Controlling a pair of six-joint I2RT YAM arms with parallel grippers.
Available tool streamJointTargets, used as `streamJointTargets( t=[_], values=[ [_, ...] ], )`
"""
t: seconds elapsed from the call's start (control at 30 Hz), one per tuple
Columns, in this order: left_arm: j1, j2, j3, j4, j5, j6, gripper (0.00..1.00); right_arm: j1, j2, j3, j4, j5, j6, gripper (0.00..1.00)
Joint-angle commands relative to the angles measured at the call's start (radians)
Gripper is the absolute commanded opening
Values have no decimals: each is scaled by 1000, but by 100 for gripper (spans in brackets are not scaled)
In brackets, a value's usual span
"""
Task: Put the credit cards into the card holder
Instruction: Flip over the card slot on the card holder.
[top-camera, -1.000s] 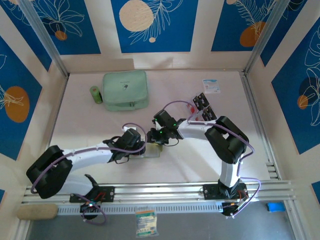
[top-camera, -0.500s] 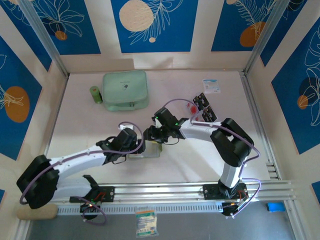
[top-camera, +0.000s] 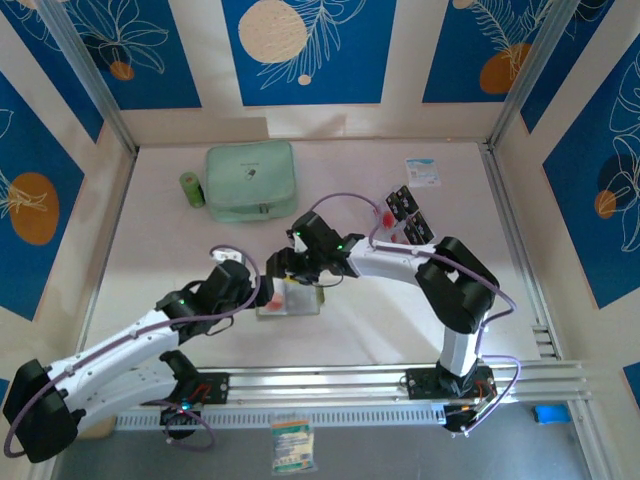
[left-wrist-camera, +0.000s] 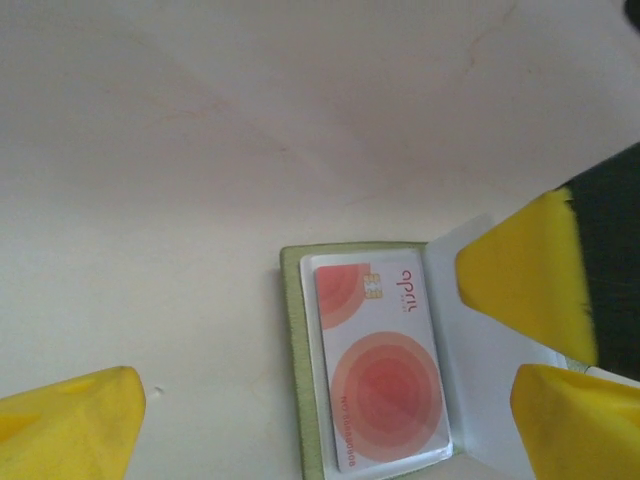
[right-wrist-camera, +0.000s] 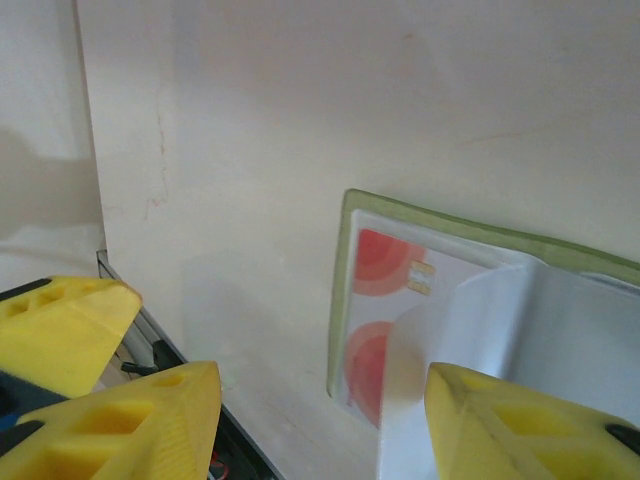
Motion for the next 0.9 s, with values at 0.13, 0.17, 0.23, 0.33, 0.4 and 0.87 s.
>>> streamJointTargets(
  t=[0.13,0.17,0.23,0.33,0.4,0.87],
  values=[
    [21,-32,-1,14,-40,-11,94,43,139,97,-39,-45,15,57],
    [22,-34,-3,15,-38,-11,94,42,152,103,-37,-48,14,57],
    [22,-30,-6,15,-37,-11,94,42,169,111,-31,-55,17,57],
    [21,-23,-11,15,-33,-10,94,42,175,111,-26,-58,19,57],
    [21,-16,-19,21,-30,-12,94,40,171,107,-25,-59,19,57],
    [21,110,-59,104,30,0,94,30,182,85,12,-69,61,56]
  ],
)
